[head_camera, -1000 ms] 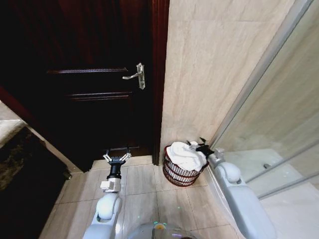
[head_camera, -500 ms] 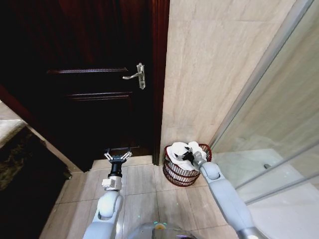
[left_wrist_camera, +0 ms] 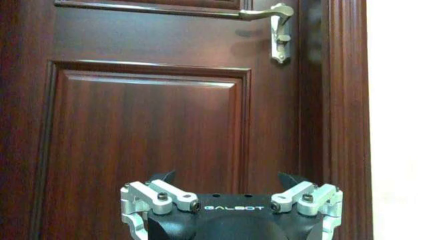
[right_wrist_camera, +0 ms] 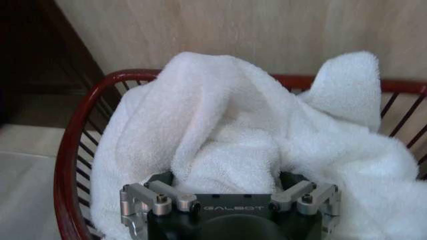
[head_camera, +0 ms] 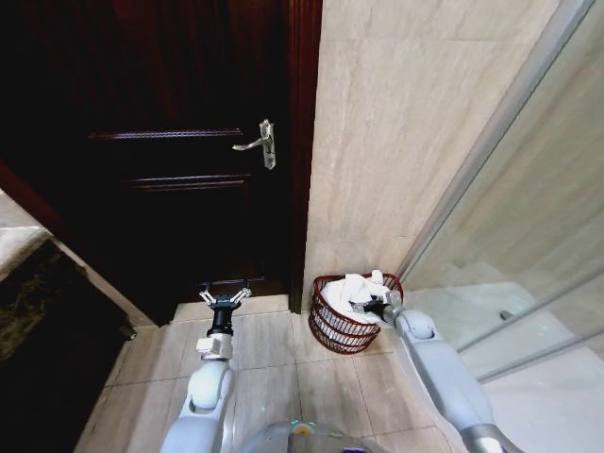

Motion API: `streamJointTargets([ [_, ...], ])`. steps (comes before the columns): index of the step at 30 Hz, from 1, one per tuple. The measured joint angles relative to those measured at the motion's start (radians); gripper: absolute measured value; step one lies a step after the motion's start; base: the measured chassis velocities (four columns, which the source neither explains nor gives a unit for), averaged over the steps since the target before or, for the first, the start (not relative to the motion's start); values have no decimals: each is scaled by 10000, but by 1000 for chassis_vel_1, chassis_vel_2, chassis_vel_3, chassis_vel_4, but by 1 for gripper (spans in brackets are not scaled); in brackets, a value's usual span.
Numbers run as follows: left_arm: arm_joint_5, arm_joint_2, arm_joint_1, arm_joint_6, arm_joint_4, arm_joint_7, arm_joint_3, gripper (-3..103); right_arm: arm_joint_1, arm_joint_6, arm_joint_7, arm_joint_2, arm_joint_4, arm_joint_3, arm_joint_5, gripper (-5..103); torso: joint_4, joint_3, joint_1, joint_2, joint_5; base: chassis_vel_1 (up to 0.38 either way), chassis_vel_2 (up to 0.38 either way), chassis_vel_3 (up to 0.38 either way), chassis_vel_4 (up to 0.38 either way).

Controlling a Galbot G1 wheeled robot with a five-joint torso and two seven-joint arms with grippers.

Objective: Discard the used towel into the hamper.

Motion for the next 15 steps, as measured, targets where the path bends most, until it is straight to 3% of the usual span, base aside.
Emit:
streamJointTargets([
  [6,9,58,-22,46,-79,-2,-51,100,1189,-222,-234,570,-1918,-226,-162,100,2,0,0,0,1,0,0,0,0],
  [15,-10,3,59,52,-144,-32,-118,100,1748,-129,-353,850,-3182,-701,-903,100,3,-1,0,1,2,0,0,0,0],
])
